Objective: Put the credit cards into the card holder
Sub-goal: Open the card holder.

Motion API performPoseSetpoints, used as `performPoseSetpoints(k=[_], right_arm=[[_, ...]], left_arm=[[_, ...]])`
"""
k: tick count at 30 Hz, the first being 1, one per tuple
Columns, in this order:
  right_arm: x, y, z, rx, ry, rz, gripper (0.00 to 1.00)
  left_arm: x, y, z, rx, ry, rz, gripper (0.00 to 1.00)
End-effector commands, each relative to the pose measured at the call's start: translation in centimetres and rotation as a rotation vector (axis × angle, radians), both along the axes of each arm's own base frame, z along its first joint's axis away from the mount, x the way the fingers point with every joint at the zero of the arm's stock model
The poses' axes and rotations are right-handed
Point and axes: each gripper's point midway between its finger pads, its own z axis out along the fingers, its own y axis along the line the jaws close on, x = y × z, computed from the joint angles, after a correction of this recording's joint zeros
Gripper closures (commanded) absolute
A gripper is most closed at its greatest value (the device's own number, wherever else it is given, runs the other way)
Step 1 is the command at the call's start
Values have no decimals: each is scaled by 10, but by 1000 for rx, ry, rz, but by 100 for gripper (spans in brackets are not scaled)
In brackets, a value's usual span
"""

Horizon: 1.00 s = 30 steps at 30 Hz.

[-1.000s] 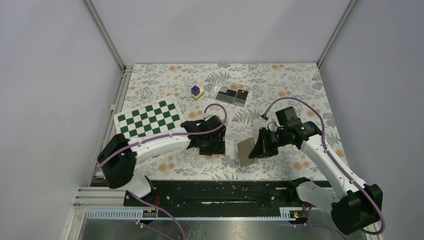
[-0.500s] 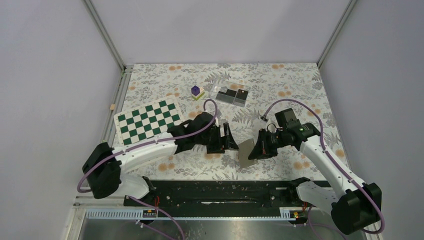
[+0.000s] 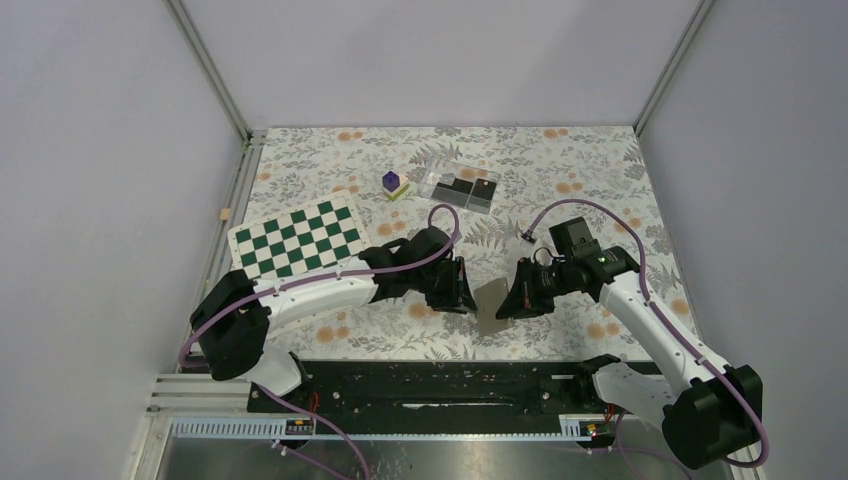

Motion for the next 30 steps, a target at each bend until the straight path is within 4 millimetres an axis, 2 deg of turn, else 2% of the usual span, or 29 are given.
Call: performPoseSetpoints(k=[1,4,10,15,16,17,20,22,23,27,30], right_arm=[[0,8,8,55,-5,21,100],[0,9,9,63,-2,16,100],[2,9,10,63,-11,14,100],[4,10,13,65,-34,15,100],[6,9,14,60,-47,13,93],[8,8,16,53,-70,10,80],[20,2,27,14,-167,-16,31],[27,-2,39,-9,-242,-25,5],[31,-3,46,-14,-282,-25,1],[43,-7,76,-18,-447,-18,0],[49,-8,93,-18,-527,-5,1]], left_arm=[[-1,-8,4,-54,6,-14,71],[-2,-11,2,-64,14,-17,75],[-2,-9,3,-53,12,-21,100],[3,-1,10,-28,-35,-29,100],[6,2,14,-12,-61,-32,100],[11,8,19,12,-100,-31,100],[29,35,37,138,-248,-33,100],[43,54,57,218,-378,-54,100],[49,62,66,257,-442,-71,100],[65,90,101,362,-670,-165,100],[68,102,130,364,-809,-225,100]])
